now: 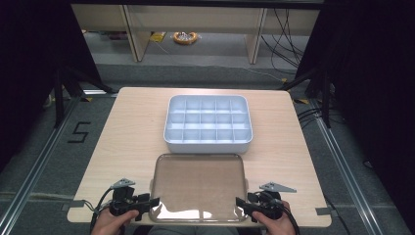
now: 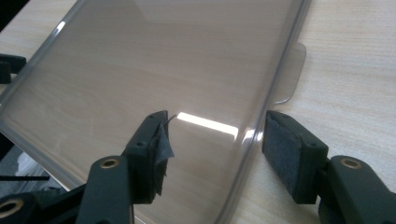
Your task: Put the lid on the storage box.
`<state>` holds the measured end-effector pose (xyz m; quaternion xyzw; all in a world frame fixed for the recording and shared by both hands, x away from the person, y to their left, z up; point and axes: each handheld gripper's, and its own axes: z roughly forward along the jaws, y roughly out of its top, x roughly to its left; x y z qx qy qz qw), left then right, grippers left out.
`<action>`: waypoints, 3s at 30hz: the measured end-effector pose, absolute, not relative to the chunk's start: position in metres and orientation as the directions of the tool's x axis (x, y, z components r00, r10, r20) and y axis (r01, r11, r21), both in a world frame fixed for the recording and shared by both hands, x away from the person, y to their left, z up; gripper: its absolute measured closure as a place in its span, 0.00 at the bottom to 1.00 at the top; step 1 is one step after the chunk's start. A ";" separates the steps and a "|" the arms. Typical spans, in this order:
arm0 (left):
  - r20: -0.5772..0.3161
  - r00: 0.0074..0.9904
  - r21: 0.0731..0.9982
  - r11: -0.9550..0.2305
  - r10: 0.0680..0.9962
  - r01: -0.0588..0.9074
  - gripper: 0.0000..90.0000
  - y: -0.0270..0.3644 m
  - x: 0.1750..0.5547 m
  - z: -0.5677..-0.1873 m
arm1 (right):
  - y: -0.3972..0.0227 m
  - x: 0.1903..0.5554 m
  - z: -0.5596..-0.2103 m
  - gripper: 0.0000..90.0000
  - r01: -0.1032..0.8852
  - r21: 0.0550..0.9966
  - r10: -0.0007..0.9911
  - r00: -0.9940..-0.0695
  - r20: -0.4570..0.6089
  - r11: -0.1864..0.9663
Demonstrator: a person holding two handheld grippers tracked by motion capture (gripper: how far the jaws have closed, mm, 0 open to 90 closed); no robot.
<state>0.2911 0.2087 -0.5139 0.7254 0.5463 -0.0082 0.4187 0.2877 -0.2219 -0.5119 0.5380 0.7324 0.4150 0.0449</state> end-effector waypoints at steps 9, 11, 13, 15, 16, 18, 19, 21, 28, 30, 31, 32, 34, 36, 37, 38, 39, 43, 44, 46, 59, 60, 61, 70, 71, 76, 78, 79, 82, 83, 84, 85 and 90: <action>-0.477 0.399 0.597 -0.045 0.783 0.801 0.51 0.208 0.288 -0.514 | -0.227 0.286 -0.515 0.53 0.794 0.601 0.800 -0.300 0.519 -0.092; -0.472 0.402 0.597 -0.050 0.784 0.800 0.51 0.208 0.287 -0.514 | -0.233 0.286 -0.518 0.56 0.790 0.600 0.788 -0.287 0.544 -0.126; -0.469 0.409 0.599 -0.058 0.783 0.799 0.51 0.209 0.286 -0.514 | -0.236 0.283 -0.520 0.62 0.805 0.559 0.762 -0.232 0.605 -0.199; -0.474 0.402 0.601 -0.046 0.783 0.798 0.51 0.208 0.286 -0.514 | -0.240 0.283 -0.524 0.64 0.799 0.572 0.764 -0.246 0.597 -0.189; -0.476 0.403 0.599 -0.047 0.782 0.799 0.51 0.208 0.286 -0.514 | -0.239 0.281 -0.522 0.65 0.819 0.526 0.744 -0.202 0.637 -0.228; -0.468 0.442 0.627 -0.065 0.765 0.776 0.51 0.209 0.288 -0.516 | -0.242 0.281 -0.525 0.66 0.818 0.513 0.715 -0.194 0.671 -0.260; -0.460 0.413 0.603 -0.065 0.786 0.795 0.50 0.208 0.285 -0.514 | -0.243 0.280 -0.524 0.67 0.829 0.491 0.704 -0.180 0.687 -0.267; -0.429 0.471 0.647 -0.102 0.771 0.756 0.50 0.209 0.289 -0.516 | -0.244 0.279 -0.524 0.70 0.829 0.480 0.685 -0.173 0.707 -0.286; -0.467 0.426 0.602 -0.075 0.775 0.795 0.48 0.210 0.284 -0.514 | -0.246 0.276 -0.525 0.72 0.846 0.450 0.672 -0.157 0.724 -0.286; -0.463 0.427 0.601 -0.079 0.776 0.795 0.48 0.210 0.284 -0.513 | -0.249 0.278 -0.528 0.72 0.835 0.489 0.686 -0.202 0.699 -0.251; -0.462 0.427 0.603 -0.078 0.777 0.794 0.47 0.210 0.284 -0.514 | -0.250 0.277 -0.529 0.72 0.842 0.476 0.682 -0.193 0.706 -0.254; -0.448 0.456 0.630 -0.090 0.769 0.771 0.47 0.211 0.286 -0.515 | -0.250 0.277 -0.529 0.72 0.842 0.476 0.682 -0.193 0.706 -0.254; -0.457 0.429 0.606 -0.081 0.779 0.792 0.47 0.212 0.283 -0.513 | -0.249 0.274 -0.528 0.72 0.849 0.453 0.646 -0.189 0.740 -0.270; -0.455 0.426 0.607 -0.077 0.782 0.791 0.47 0.213 0.283 -0.514 | -0.249 0.272 -0.526 0.72 0.858 0.442 0.648 -0.183 0.739 -0.262; -0.455 0.426 0.607 -0.077 0.782 0.791 0.47 0.213 0.283 -0.514 | -0.249 0.272 -0.526 0.72 0.868 0.411 0.623 -0.162 0.766 -0.279; -0.455 0.425 0.608 -0.076 0.782 0.791 0.47 0.213 0.283 -0.514 | -0.250 0.272 -0.527 0.72 0.866 0.413 0.615 -0.166 0.771 -0.283; -0.449 0.427 0.608 -0.082 0.785 0.789 0.47 0.212 0.283 -0.513 | -0.250 0.272 -0.527 0.72 0.862 0.421 0.622 -0.169 0.764 -0.283; -0.440 0.431 0.614 -0.086 0.788 0.785 0.48 0.212 0.282 -0.513 | -0.250 0.272 -0.526 0.74 0.862 0.416 0.613 -0.167 0.772 -0.289; -0.444 0.432 0.614 -0.085 0.785 0.785 0.50 0.212 0.282 -0.514 | -0.248 0.271 -0.527 0.78 0.867 0.406 0.597 -0.168 0.785 -0.290; -0.455 0.439 0.614 -0.084 0.775 0.785 0.51 0.209 0.282 -0.515 | -0.242 0.272 -0.528 0.74 0.856 0.437 0.606 -0.198 0.771 -0.276; -0.468 0.448 0.617 -0.081 0.762 0.783 0.37 0.210 0.284 -0.515 | -0.235 0.263 -0.501 0.71 0.683 0.727 0.730 -0.463 0.503 -0.068; -0.468 0.448 0.617 -0.081 0.762 0.783 0.36 0.210 0.284 -0.515 | -0.235 0.263 -0.501 0.71 0.683 0.727 0.730 -0.463 0.503 -0.068; -0.478 0.439 0.614 -0.068 0.761 0.786 0.36 0.211 0.285 -0.515 | -0.235 0.261 -0.498 0.71 0.672 0.739 0.728 -0.480 0.490 -0.054; -0.506 0.416 0.604 -0.034 0.756 0.796 0.31 0.213 0.289 -0.515 | -0.231 0.257 -0.488 0.70 0.617 0.787 0.714 -0.551 0.432 -0.001; -0.508 0.413 0.607 -0.026 0.756 0.794 0.30 0.212 0.289 -0.516 | -0.228 0.256 -0.488 0.71 0.621 0.784 0.703 -0.554 0.445 -0.007; -0.500 0.400 0.604 -0.021 0.768 0.796 0.49 0.215 0.290 -0.516 | -0.230 0.260 -0.492 0.71 0.624 0.781 0.721 -0.548 0.424 0.014; -0.515 0.399 0.609 -0.003 0.759 0.793 0.56 0.217 0.289 -0.516 | -0.232 0.260 -0.492 0.71 0.640 0.768 0.727 -0.532 0.433 0.011; -0.505 0.409 0.622 -0.008 0.760 0.783 0.58 0.217 0.289 -0.515 | -0.233 0.261 -0.492 0.71 0.635 0.772 0.742 -0.528 0.414 0.021; -0.477 0.434 0.662 -0.012 0.764 0.749 0.62 0.217 0.287 -0.511 | -0.232 0.262 -0.494 0.71 0.660 0.750 0.762 -0.506 0.405 0.039; -0.477 0.434 0.662 -0.012 0.764 0.749 0.64 0.217 0.287 -0.511 | -0.232 0.262 -0.494 0.71 0.660 0.750 0.762 -0.506 0.405 0.039; -0.478 0.433 0.672 0.001 0.764 0.741 0.65 0.217 0.287 -0.509 | -0.232 0.263 -0.495 0.72 0.655 0.755 0.770 -0.502 0.394 0.041; -0.478 0.433 0.672 0.001 0.764 0.741 0.66 0.217 0.287 -0.509 | -0.232 0.263 -0.496 0.72 0.650 0.758 0.780 -0.497 0.380 0.045; -0.458 0.448 0.691 -0.009 0.768 0.723 0.66 0.213 0.283 -0.502 | -0.230 0.263 -0.494 0.70 0.675 0.738 0.781 -0.469 0.412 0.016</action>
